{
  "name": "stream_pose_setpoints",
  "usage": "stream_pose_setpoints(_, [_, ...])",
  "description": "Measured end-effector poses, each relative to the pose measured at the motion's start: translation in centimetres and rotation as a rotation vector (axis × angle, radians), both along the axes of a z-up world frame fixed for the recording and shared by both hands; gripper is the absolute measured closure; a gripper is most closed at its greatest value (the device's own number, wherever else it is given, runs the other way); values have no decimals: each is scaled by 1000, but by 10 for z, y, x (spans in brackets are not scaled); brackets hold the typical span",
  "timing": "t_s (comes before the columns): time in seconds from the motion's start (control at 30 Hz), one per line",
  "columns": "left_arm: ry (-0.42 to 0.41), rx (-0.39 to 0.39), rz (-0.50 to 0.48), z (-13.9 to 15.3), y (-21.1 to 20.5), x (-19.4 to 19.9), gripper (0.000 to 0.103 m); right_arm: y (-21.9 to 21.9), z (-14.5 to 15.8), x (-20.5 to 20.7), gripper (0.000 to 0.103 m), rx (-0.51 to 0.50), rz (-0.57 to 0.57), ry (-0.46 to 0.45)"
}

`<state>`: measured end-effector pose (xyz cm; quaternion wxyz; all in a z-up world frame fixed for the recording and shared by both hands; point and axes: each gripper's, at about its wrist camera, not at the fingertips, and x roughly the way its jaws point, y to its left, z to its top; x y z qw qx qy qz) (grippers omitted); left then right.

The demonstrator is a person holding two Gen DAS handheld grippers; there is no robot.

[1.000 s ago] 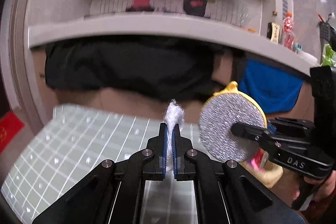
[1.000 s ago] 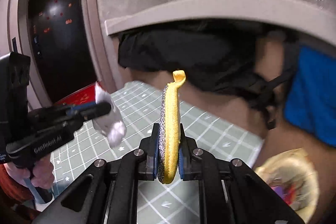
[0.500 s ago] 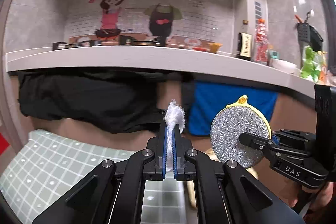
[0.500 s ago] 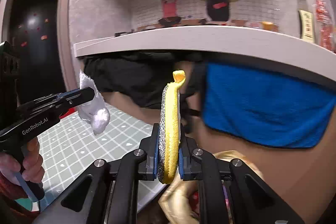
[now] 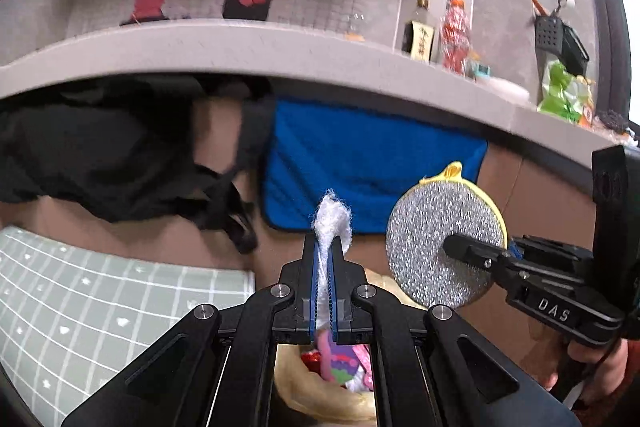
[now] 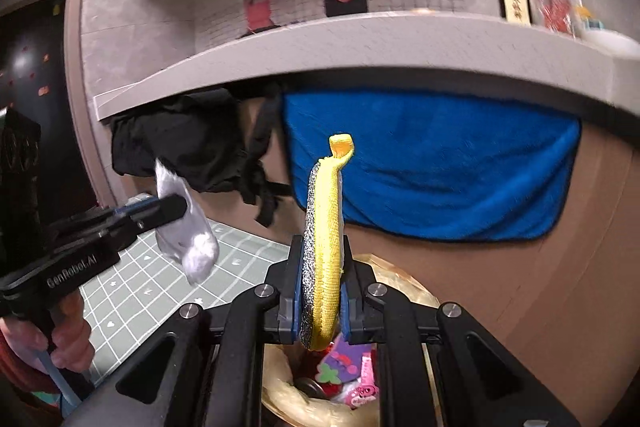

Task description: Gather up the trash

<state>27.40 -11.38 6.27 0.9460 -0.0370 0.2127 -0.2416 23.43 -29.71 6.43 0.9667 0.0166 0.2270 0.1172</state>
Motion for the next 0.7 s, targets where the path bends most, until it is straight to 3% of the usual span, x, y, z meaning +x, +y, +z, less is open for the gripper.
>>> stream_pose_setpoints(0.27, [84,8,-51,-31,-23,23,99,-16,-22,15,88,24,-29,47])
stream_pose_setpoints(0.37, [140,4,-93,-40,-28,36,88,-18,-29,18,82,38,-30,58])
stream_pose_setpoints(0.43, [182,-13,-109,-47,-25,43,64,-18,-36,23,72,24,-51,76])
stream_pose_setpoints(0.47, [201,-24,-117,-49,-23,46,61,-18,-40,24,70,20,-65,86])
stream_pose_setpoints(0.6, [262,-30,-139,-56,-15,51,60,-19,-52,22,70,37,-83,118])
stream_pose_setpoints(0.7, [280,-19,-84,-58,-2,46,60,-14,-56,15,70,29,-101,123])
